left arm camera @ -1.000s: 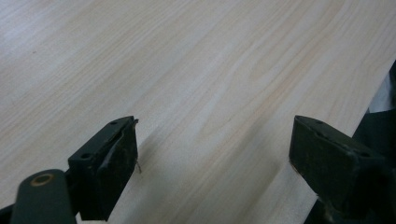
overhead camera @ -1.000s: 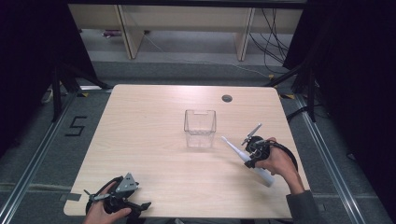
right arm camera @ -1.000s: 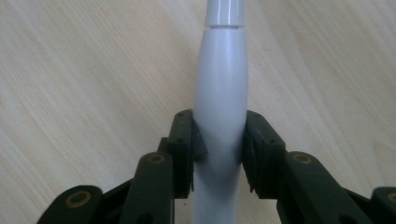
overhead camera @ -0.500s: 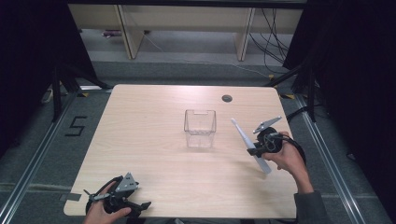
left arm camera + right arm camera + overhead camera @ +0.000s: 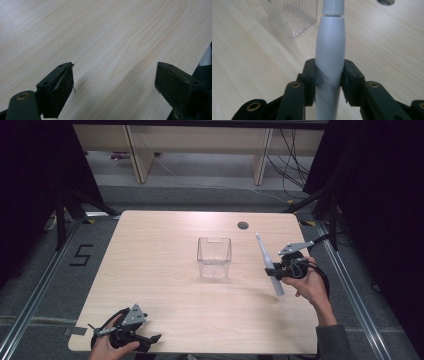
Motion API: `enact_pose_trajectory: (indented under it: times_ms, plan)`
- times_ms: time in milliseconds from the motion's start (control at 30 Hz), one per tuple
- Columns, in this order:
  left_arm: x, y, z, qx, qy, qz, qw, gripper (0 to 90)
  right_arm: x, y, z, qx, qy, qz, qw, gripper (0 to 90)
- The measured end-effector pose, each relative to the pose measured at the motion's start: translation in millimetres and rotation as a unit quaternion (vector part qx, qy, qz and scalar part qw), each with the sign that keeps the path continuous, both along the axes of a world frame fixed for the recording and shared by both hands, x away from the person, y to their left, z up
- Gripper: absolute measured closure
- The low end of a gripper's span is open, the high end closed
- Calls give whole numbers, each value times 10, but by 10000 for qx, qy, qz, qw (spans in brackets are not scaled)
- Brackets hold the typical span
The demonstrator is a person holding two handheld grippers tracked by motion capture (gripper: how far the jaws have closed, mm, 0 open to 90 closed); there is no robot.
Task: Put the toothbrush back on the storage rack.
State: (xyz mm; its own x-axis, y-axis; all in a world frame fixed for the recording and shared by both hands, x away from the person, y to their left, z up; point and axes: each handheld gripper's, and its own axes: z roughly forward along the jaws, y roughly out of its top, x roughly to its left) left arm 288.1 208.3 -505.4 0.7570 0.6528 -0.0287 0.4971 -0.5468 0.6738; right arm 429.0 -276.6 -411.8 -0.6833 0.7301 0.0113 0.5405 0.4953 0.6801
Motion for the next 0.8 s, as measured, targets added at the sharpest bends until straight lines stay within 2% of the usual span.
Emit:
enact_pose_trajectory:
  times_ms: [133,167,233,267,333,367,433,500,567,600,667,733,800]
  plan:
    - [-4,-1,1,25,-13,-11,10000,151,24,2,-3,119,-13,-43,9999,670]
    - [-6,-1,-1,10,-2,0,10000,151,28,1,10,141,74,-46,9999,670]
    - [2,-4,2,-13,-1,40,10000,151,61,0,-1,306,-108,-35,9995,670]
    - [1,-4,2,-8,-5,40,10000,151,60,-3,14,315,-19,-27,9995,670]
    - [-2,1,-1,11,-7,25,10000,151,81,23,-1,542,-156,-101,9984,670]
    - [-2,1,-4,-13,9,42,10000,151,102,4,27,427,-156,6,9990,670]
    - [7,0,2,-17,-8,36,10000,151,132,33,31,518,-295,-13,9982,670]
    - [-2,-5,-1,-45,16,23,10000,151,159,66,57,548,-321,2,9980,670]
    - [-4,-4,-5,-47,21,29,10000,151,208,98,68,606,-517,67,9968,670]
    - [-5,-5,-3,-58,29,47,10000,151,212,124,70,695,-482,30,9964,670]
    - [3,-5,1,-59,18,30,10000,151,251,171,71,810,-669,72,9944,670]
    - [4,-4,-3,-39,29,27,10000,151,271,224,83,814,-569,152,9949,670]
    - [5,-3,-6,-21,37,48,10000,151,294,279,84,811,-604,174,9947,670]
